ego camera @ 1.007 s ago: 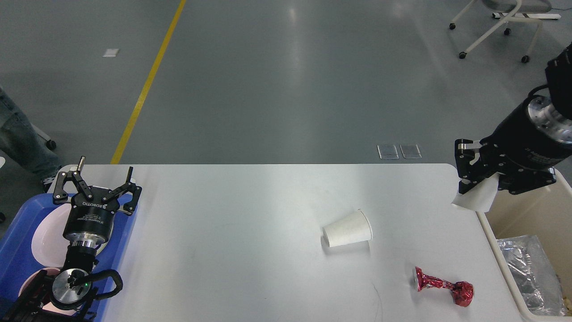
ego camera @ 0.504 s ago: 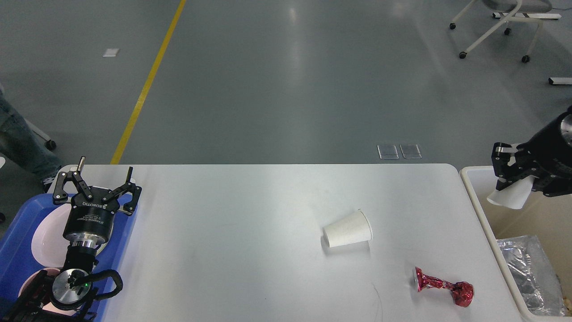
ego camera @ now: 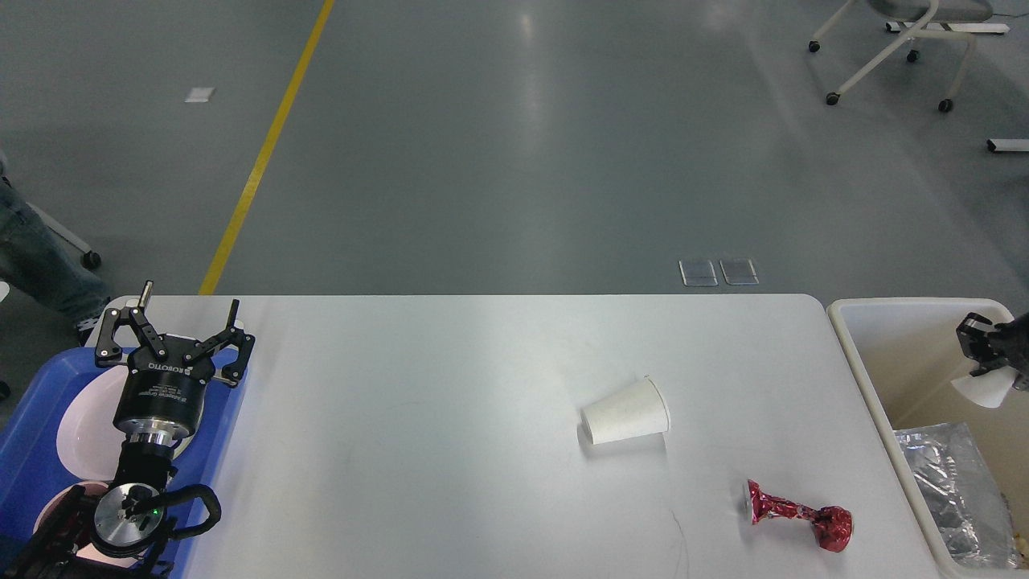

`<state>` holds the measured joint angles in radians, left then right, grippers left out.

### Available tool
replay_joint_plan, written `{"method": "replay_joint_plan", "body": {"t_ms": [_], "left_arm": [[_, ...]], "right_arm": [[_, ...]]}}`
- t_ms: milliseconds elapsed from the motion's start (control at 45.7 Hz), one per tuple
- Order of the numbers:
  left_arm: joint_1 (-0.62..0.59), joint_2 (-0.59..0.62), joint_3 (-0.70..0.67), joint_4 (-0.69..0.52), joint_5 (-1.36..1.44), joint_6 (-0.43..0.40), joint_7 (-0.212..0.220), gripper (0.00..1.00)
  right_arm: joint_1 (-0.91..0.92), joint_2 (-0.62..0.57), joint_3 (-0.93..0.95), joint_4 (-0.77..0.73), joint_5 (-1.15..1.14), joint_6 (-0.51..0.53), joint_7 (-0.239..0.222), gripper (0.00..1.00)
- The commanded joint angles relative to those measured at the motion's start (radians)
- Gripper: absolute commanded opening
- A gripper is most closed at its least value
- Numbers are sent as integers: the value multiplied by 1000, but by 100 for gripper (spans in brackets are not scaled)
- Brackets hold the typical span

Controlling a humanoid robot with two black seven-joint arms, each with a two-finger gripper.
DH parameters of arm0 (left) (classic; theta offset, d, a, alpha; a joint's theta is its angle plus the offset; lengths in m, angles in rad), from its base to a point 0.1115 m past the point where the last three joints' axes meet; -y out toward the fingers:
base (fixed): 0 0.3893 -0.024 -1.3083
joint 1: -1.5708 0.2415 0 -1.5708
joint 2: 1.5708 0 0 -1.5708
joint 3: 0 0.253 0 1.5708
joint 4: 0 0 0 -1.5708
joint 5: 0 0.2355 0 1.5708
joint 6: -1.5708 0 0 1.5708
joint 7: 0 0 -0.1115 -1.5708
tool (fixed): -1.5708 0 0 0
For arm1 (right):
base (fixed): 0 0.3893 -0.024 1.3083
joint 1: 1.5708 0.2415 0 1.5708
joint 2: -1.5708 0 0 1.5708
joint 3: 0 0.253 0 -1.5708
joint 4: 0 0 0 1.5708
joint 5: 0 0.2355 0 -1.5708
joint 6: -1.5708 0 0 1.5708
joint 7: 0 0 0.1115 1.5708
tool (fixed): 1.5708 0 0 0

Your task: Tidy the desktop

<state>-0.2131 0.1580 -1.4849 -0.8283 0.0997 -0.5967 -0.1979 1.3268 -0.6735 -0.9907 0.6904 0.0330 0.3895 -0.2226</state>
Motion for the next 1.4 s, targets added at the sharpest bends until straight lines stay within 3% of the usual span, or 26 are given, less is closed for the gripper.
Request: {"method": "replay_joint_plan", "body": {"t_ms": [0, 263, 416, 635, 657, 766, 832, 1226, 1380], "left_arm": [[0, 0, 0, 0, 0, 0, 0, 97], [0, 0, 0, 0, 0, 0, 0, 97], [0, 0, 0, 0, 0, 0, 0, 97], [0, 0, 0, 0, 0, 0, 0, 97], [0, 0, 0, 0, 0, 0, 0, 96], [0, 0, 0, 0, 0, 0, 0, 97], [0, 0, 0, 0, 0, 0, 0, 96], [0, 0, 0, 0, 0, 0, 0, 97], [0, 0, 0, 0, 0, 0, 0, 97]], "right_arm": [[-187, 61, 98, -153, -2, -107, -1, 0], [-553, 265, 106, -429, 1, -359, -1, 0], [-676, 334, 106, -532, 2, -408, -1, 0], [-696, 341, 107, -534, 4, -448, -3, 0], [-696, 341, 107, -534, 4, -452, -3, 4], [-695, 354, 104, -534, 4, -501, -3, 70], [-696, 361, 106, -532, 4, -544, -4, 100], [-698, 354, 110, -506, -1, -555, -3, 100], [-663, 341, 98, -457, -1, -514, -3, 100]]}}
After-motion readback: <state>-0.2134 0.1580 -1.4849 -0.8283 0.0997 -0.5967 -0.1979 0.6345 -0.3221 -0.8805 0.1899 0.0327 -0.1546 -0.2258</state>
